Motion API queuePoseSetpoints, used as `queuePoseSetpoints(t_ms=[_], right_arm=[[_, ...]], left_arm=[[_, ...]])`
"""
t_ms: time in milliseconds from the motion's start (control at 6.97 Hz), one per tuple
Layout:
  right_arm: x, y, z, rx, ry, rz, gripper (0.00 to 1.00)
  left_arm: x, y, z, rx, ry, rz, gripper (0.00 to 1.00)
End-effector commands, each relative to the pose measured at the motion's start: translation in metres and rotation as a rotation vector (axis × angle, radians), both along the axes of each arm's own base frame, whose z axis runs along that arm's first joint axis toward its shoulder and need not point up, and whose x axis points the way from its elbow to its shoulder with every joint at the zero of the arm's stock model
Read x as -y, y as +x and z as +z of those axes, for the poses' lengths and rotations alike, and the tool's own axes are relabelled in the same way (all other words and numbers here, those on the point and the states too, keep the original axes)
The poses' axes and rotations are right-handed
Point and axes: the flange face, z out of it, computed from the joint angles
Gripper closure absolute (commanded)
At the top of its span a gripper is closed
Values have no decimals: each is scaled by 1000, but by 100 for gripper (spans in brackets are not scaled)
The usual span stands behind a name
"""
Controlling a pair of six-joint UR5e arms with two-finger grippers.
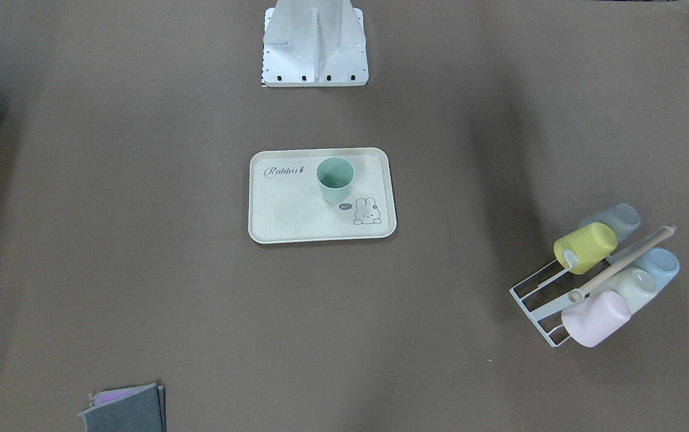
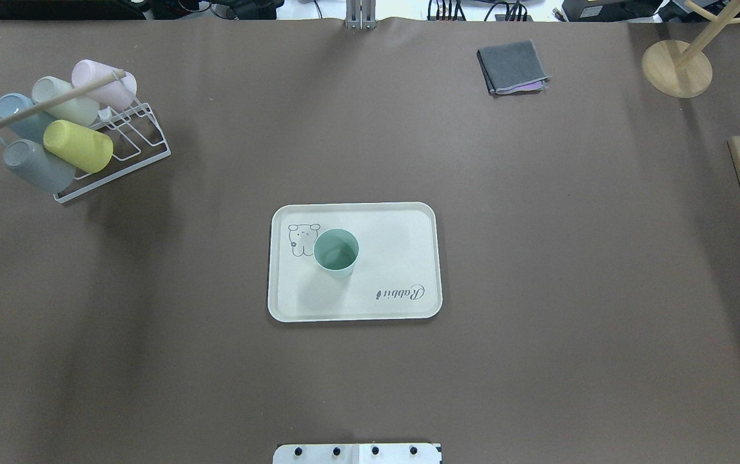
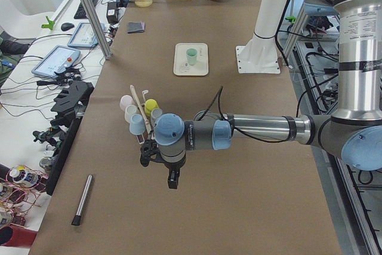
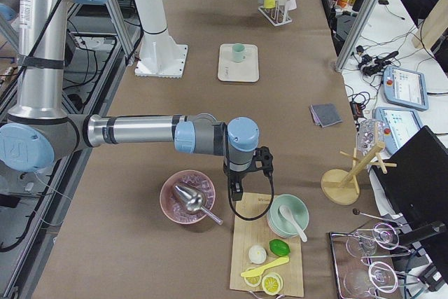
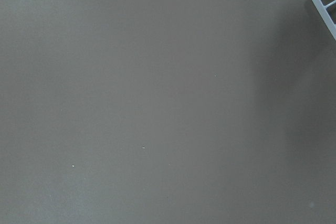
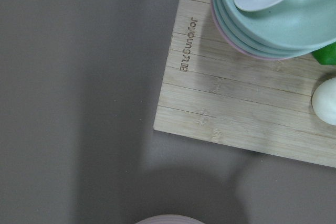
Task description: Pick up and place green cup on tray
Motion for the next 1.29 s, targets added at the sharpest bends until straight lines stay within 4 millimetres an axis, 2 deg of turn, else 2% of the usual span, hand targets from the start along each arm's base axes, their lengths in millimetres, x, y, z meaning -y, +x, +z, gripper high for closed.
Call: queuePoseSetpoints(t_ms=[0, 1148], right_arm=[[0, 0, 2, -2, -3, -1, 0], [2, 0, -6, 5, 12, 0, 0]], left_arm=[[-1, -1, 1, -1, -1, -1, 2], [-2, -5, 1, -1, -1, -10, 2]])
